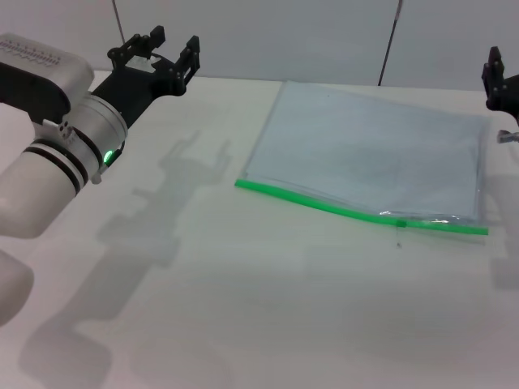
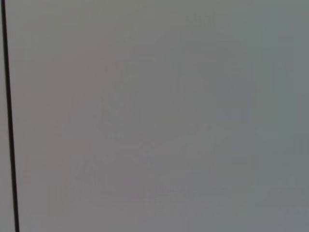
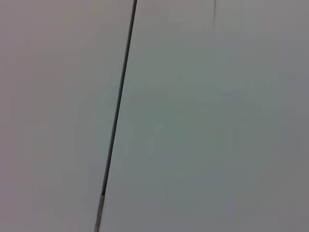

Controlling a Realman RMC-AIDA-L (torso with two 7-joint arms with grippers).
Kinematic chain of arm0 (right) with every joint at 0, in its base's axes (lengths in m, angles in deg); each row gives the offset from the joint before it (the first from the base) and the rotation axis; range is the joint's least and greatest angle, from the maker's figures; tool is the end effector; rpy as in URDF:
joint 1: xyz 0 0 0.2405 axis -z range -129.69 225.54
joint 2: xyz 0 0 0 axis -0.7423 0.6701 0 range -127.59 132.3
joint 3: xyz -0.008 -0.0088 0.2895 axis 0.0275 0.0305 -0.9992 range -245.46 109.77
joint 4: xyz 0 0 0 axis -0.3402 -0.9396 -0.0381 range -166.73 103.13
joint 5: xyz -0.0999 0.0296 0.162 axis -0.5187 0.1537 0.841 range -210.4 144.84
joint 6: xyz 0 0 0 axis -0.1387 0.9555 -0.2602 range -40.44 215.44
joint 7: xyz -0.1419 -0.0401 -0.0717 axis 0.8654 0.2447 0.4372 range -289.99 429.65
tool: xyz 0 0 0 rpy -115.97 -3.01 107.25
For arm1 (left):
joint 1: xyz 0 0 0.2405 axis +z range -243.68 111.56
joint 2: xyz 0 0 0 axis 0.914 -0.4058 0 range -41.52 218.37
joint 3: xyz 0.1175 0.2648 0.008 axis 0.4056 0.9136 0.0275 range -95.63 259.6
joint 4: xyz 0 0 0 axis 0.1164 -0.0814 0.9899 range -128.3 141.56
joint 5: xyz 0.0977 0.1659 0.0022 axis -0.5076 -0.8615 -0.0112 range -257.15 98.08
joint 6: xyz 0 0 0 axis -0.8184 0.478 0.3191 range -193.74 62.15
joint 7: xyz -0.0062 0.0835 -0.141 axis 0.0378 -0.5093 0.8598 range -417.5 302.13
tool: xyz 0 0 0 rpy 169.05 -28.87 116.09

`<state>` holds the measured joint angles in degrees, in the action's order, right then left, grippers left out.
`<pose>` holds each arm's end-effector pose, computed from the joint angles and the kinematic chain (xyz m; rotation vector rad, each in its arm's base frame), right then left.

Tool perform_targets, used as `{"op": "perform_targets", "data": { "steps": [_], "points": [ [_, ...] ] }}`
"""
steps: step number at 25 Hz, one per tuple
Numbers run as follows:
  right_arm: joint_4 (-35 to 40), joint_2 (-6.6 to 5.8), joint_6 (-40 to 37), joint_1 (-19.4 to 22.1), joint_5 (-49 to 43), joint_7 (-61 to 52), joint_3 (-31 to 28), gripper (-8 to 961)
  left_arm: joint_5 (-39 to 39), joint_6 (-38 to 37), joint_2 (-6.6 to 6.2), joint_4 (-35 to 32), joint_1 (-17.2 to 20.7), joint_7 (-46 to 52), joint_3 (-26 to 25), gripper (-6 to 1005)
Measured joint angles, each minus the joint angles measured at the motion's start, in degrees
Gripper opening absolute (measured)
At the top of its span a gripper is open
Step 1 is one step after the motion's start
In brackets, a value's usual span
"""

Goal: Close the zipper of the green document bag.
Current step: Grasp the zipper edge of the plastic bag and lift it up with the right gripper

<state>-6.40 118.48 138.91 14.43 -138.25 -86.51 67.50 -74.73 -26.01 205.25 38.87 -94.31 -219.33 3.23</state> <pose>0.2867 0.4277 -0.0205 -1.5578 0.4330 0.4864 -0.2583 0.4285 -0.0240 -1.8329 -0.4843 -0.7300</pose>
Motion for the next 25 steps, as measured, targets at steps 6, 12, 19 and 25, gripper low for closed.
{"op": "perform_targets", "data": {
  "steps": [6,12,19,25],
  "points": [
    [-0.48,-0.02,0.0,0.01,0.0,-0.1,-0.08,539,0.03,1.35,0.03,-0.2,0.04,0.19,-0.03,560],
    [-0.55,-0.03,0.0,-0.1,0.0,-0.1,-0.09,536,0.03,1.47,0.07,-0.4,-0.02,0.19,-0.18,560],
    [-0.58,-0.03,-1.13,-0.52,-0.04,-0.1,0.16,533,0.03,1.51,0.03,-0.89,-0.12,0.19,-0.32,559],
    [1.16,-0.26,-5.49,-0.37,-1.8,-0.12,0.63,531,0.03,1.15,-0.14,-1.37,-0.14,0.19,-0.12,559]
  ]
}}
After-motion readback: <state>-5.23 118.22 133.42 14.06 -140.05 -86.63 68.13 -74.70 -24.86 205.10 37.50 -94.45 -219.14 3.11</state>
